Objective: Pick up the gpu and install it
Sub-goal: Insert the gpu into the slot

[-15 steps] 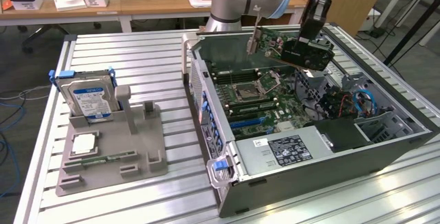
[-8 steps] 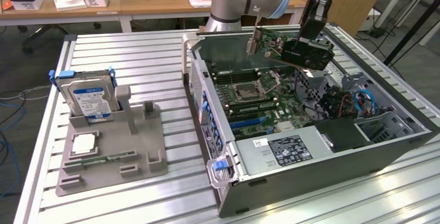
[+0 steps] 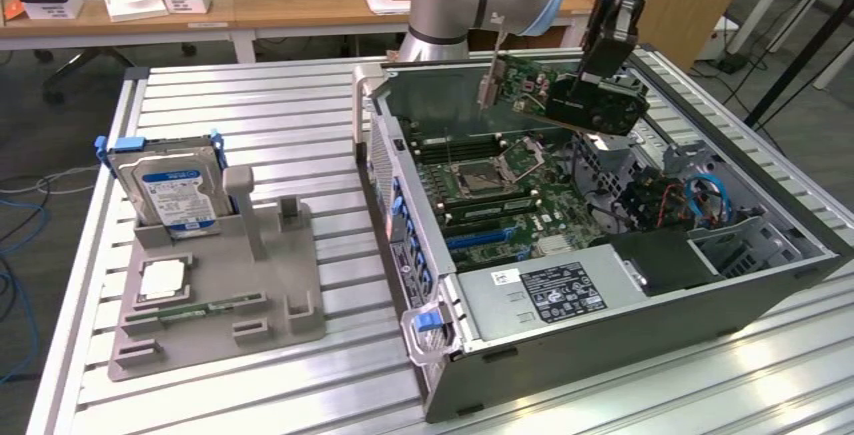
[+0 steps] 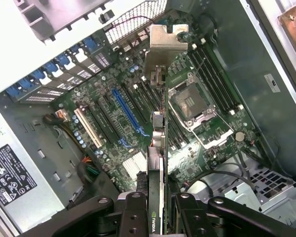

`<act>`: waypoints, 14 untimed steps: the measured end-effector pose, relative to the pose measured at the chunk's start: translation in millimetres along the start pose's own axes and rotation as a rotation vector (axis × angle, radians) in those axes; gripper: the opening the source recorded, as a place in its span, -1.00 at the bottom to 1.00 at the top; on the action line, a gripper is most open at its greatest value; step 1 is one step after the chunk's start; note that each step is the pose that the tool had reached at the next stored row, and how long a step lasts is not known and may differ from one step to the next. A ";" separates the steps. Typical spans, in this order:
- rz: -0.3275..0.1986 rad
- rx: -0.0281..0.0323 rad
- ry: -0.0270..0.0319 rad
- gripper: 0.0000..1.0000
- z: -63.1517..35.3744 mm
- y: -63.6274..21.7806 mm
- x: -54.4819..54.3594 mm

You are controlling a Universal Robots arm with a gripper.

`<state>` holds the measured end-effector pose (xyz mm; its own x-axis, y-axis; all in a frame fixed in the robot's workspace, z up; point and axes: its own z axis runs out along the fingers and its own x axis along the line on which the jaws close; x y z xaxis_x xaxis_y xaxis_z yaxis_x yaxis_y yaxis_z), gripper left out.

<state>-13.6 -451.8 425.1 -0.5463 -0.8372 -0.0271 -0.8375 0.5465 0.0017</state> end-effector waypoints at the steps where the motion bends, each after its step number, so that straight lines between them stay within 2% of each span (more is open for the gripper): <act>1: -0.004 -0.0001 0.0001 -0.47 0.0 0.0 0.0; 14: -0.056 -0.0015 0.0001 -0.47 0.0 0.0 0.0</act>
<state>-13.6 -451.8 425.2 -0.4983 -0.8666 -0.0271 -0.8669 0.4984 0.0017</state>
